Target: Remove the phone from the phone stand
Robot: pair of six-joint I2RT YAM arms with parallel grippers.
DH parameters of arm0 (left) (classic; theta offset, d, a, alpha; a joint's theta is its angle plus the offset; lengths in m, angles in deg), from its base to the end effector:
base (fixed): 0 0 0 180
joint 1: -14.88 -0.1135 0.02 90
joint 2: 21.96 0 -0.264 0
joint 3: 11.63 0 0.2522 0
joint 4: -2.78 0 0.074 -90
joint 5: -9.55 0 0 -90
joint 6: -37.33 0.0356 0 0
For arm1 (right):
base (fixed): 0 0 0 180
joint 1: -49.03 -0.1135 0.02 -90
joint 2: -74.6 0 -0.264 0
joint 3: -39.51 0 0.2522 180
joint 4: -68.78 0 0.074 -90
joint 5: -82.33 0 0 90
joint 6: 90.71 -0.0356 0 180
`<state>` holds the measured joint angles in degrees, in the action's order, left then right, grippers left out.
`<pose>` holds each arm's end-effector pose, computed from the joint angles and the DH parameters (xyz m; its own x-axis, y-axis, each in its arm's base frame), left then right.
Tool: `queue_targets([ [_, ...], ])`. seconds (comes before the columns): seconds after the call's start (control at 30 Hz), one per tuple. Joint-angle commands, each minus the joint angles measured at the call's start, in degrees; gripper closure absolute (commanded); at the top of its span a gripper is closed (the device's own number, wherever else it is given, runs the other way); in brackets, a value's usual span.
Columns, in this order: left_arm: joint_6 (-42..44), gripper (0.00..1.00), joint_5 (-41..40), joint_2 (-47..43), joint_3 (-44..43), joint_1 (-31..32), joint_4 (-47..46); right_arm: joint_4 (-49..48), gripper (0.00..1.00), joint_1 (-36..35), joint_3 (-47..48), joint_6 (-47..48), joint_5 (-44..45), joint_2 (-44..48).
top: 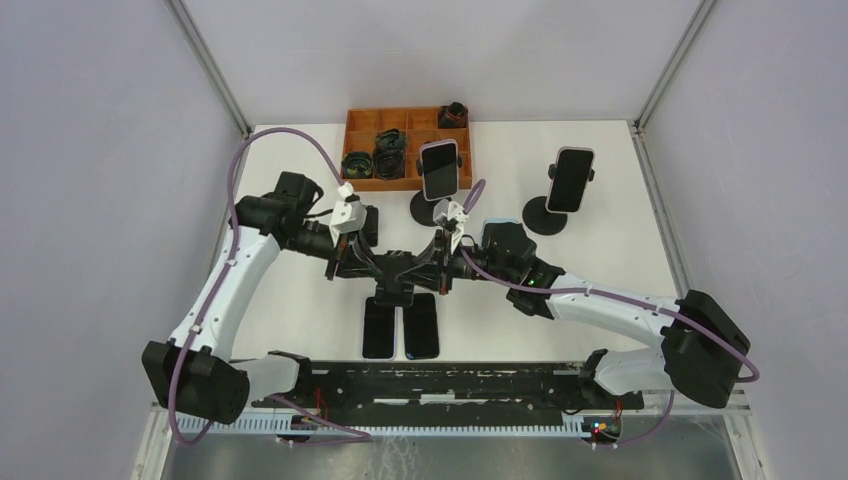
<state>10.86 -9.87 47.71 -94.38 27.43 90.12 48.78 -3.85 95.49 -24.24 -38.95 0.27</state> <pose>0.1852 -0.0756 0.3355 -0.1305 0.3340 -0.9335 0.9845 -0.0673 -0.1618 0.1618 0.2443 0.2913 -0.3812 0.0617 -0.9224 -0.9189 0.0843 0.3854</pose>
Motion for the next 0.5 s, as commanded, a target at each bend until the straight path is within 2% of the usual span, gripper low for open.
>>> queue_targets([
  [0.0, 2.1, 0.93, 1.5, 1.9, 1.0, 0.7, -0.9, -4.1, 0.85, -0.2, 3.0, 2.0, -0.5, -1.2],
  [0.03, 2.8, 0.97, 1.5, 2.6, 1.3, 0.8, -0.9, -3.8, 0.70, -0.3, 3.0, 2.3, -0.5, -1.5],
  [0.13, 4.6, 0.98, 1.0, 4.7, 3.2, 0.9, -2.7, -0.3, 0.39, 0.0, 3.0, 4.0, 0.7, -1.4],
  [0.27, 3.2, 0.98, -0.7, 7.3, 5.7, 0.9, -10.5, 7.4, 0.20, 1.9, 0.7, 6.5, 4.1, 2.5],
  [0.47, -4.2, 0.98, -5.0, 11.8, 5.9, 1.0, -22.7, 16.9, 0.03, 5.6, -2.4, 7.9, 12.6, 13.3],
])
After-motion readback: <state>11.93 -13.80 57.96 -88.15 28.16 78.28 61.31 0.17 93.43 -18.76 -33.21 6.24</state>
